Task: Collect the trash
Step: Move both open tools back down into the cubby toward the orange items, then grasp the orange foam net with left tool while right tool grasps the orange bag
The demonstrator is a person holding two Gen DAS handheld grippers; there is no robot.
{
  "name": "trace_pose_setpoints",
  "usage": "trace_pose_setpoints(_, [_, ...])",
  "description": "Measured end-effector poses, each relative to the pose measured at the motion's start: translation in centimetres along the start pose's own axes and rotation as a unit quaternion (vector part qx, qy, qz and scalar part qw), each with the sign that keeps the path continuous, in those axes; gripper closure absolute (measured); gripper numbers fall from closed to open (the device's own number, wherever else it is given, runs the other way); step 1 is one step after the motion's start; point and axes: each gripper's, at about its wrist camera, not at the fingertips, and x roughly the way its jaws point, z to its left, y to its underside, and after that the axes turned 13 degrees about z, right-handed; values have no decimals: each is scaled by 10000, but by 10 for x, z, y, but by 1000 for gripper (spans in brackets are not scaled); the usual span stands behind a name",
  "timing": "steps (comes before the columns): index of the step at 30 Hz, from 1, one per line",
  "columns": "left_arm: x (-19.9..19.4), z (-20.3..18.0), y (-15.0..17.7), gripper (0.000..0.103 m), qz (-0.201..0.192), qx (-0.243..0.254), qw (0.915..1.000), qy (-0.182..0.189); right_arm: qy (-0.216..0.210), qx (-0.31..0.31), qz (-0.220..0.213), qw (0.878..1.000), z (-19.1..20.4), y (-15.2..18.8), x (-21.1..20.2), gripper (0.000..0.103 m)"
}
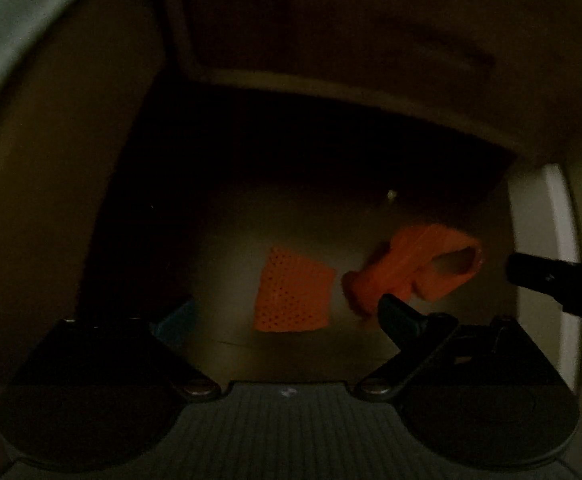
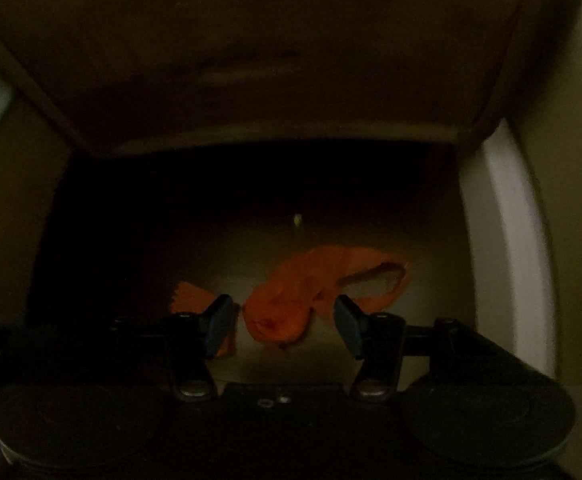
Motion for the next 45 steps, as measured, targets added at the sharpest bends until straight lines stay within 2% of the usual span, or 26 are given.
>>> trace_pose_setpoints(5, [62, -5, 4, 5, 96, 127, 9998, -70, 71, 37, 325, 9994, 4, -8, 60, 48])
trace_pose_setpoints(10, [114, -5, 3, 5, 192, 189, 9993, -244, -15, -41, 459, 9989, 12, -13, 95, 48])
trace_pose_setpoints(15, [146, -8, 1, 5, 332, 226, 9989, -229, 184, 25, 643, 9978, 17, -17, 127, 48])
trace_pose_setpoints(20, [160, -14, -2, 7, 313, 290, 9990, -146, 132, -3, 658, 9977, 17, -19, 137, 47])
trace_pose_setpoints(21, [162, -14, -2, 9, 305, 290, 9990, -135, 119, -7, 646, 9978, 17, -20, 137, 46])
trace_pose_setpoints(23, [165, -14, -5, 27, 357, 256, 9990, -58, 66, 31, 654, 9978, 16, -20, 137, 47])
trace_pose_setpoints(27, [168, -8, -9, 34, 378, 62, 9993, 29, -19, 48, 627, 9980, 14, -21, 132, 50])
trace_pose_setpoints(29, [167, -7, -9, 48, 338, 28, 9994, -3, -34, 8, 581, 9983, 13, -19, 130, 55])
trace_pose_setpoints(31, [163, -6, -8, 63, 299, 6, 9995, -83, -83, -15, 465, 9989, 11, -16, 125, 79])
trace_pose_setpoints(33, [163, -6, -8, 84, 310, -17, 9994, -121, -178, -8, 465, 9988, 8, -12, 121, 88])
trace_pose_setpoints(34, [162, -6, -8, 91, 350, -19, 9993, -151, -212, -20, 444, 9988, 6, -9, 118, 90])
trace_pose_setpoints(37, [155, -7, -7, 92, 313, 0, 9992, -248, -130, -96, 262, 9995, 5, 5, 101, 92])
trace_pose_setpoints(40, [138, -5, -3, 92, 300, -9, 9994, -182, -69, -195, 80, 9998, 8, 18, 73, 93])
trace_pose_setpoints(45, [79, -3, 9, 92, 245, -51, 9996, -91, -112, -247, -125, 9996, 13, 36, -1, 93])
